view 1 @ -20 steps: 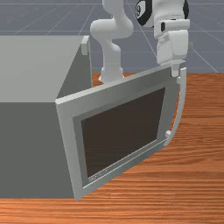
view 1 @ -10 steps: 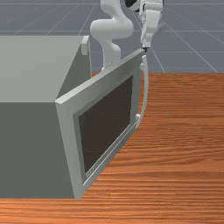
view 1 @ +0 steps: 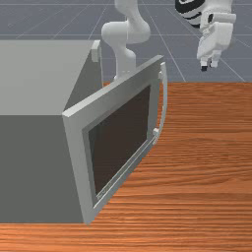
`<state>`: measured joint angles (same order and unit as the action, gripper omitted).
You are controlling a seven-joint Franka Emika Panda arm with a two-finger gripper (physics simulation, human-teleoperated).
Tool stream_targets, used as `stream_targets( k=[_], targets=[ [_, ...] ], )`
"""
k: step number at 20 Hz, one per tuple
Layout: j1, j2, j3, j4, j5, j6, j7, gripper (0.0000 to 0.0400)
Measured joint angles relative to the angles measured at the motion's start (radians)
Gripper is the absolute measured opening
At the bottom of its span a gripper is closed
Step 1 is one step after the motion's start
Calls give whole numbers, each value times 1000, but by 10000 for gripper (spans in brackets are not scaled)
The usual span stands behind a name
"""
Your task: Close the microwave
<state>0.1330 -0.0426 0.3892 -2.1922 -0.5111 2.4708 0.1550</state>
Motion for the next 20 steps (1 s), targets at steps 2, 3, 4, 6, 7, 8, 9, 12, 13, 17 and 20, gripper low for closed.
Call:
stream_targets(
  k=[2,3,4,6,7,8,9,12,13,17,20],
  targets=[
    [-14,103,-14,128,89,-43,-95,400],
    [-17,156,-14,201,96,-87,-118,400],
    [-26,182,-14,202,100,-75,-121,400],
    [-26,265,-20,197,56,-41,-82,400],
    [-23,294,-31,173,8,13,-40,400],
    [-20,332,-38,171,-22,36,-14,400],
    [-21,319,-55,123,-61,93,13,400],
    [-49,243,-132,16,-226,135,30,400],
    [-199,209,-51,-74,69,315,-396,400],
    [-180,141,-150,-138,-125,263,-411,400],
    [-231,109,-181,-180,-90,247,-697,399]
  ],
)
